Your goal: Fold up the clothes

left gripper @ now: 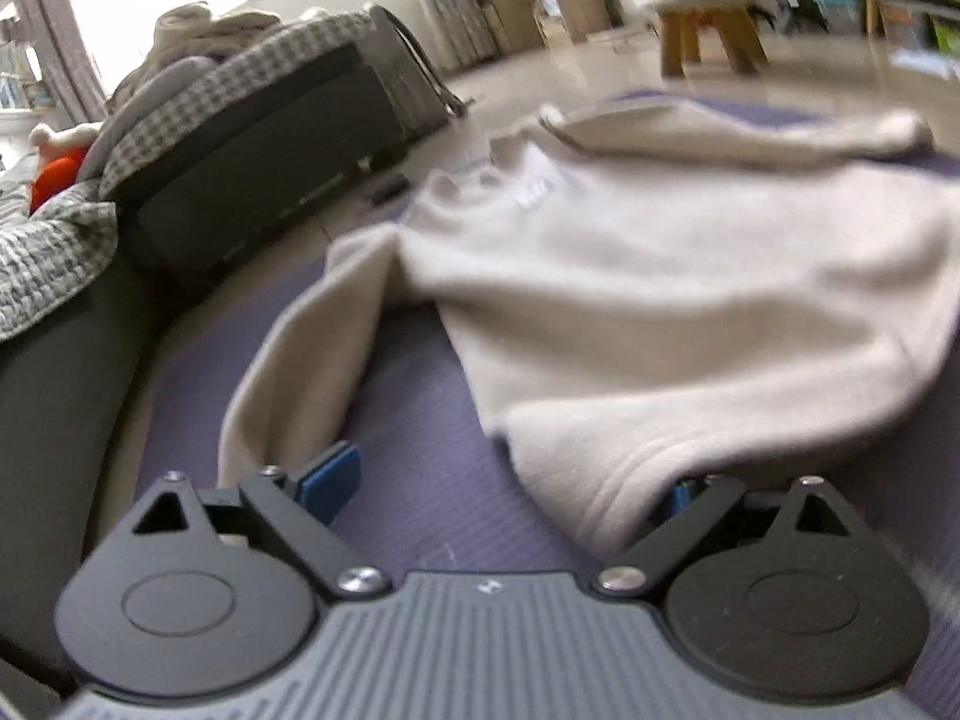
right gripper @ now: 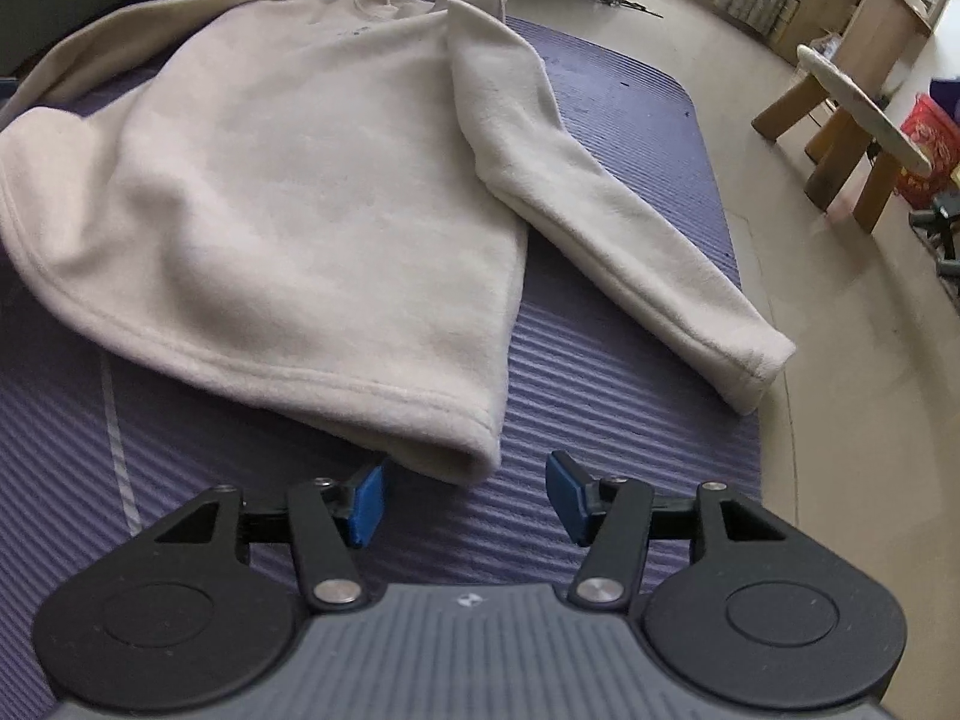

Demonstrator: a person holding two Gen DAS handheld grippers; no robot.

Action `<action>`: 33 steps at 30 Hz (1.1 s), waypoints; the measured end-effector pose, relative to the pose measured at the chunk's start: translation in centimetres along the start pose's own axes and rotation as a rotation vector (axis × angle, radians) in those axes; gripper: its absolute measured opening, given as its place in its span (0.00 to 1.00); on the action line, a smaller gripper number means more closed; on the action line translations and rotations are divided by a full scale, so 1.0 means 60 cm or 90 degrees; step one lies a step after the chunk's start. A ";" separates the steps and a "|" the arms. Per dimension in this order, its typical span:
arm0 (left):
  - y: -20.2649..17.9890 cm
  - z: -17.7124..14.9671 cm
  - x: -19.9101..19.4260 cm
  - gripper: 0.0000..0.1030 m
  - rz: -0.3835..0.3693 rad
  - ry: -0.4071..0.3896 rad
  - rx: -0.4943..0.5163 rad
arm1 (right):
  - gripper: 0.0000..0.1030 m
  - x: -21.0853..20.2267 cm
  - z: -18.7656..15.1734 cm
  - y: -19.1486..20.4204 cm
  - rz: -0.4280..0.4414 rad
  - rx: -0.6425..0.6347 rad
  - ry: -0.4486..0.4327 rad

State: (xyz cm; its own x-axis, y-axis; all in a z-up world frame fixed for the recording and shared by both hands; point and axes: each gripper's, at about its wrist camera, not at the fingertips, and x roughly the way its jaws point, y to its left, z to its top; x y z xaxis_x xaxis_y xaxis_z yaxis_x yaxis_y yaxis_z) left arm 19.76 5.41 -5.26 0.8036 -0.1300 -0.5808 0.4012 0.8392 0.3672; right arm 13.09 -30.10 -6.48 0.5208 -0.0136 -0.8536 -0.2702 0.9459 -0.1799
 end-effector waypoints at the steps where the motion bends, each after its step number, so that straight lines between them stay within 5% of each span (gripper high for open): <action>1: 0.008 0.010 0.008 0.95 0.005 -0.003 -0.012 | 0.55 0.002 0.002 -0.005 0.007 0.017 -0.003; 9: 0.048 0.046 0.034 0.92 0.000 0.026 -0.129 | 0.56 -0.002 0.014 -0.037 0.092 0.176 -0.050; 11: 0.054 0.047 0.034 0.82 -0.017 0.039 -0.155 | 0.56 -0.001 0.014 -0.043 0.102 0.210 -0.056; 14: 0.056 0.046 0.036 0.56 -0.050 0.069 -0.178 | 0.56 0.003 0.012 -0.050 0.115 0.253 -0.064; 16: 0.052 0.044 0.037 0.27 -0.083 0.103 -0.192 | 0.56 0.009 0.010 -0.051 0.127 0.281 -0.066; 18: 0.050 0.043 0.037 0.14 -0.104 0.152 -0.218 | 0.56 0.011 0.009 -0.052 0.137 0.305 -0.070; 24: 0.081 0.033 0.032 0.09 -0.145 0.297 -0.343 | 0.55 0.004 0.007 -0.066 0.191 0.391 -0.090; 28: 0.073 0.028 0.024 0.08 -0.101 0.341 -0.278 | 0.56 0.000 0.004 -0.068 0.177 0.395 -0.086; 33: 0.026 -0.009 0.024 0.14 -0.109 0.370 -0.208 | 0.56 0.007 -0.004 -0.048 0.129 0.334 -0.039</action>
State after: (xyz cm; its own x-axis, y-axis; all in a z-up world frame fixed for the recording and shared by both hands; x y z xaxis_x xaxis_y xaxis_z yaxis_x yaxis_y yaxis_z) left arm 21.28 6.81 -5.94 0.3382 -0.0474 -0.9399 0.2747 0.9602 0.0504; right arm 13.92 -32.93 -6.42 0.5504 0.1889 -0.8133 0.0608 0.9624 0.2646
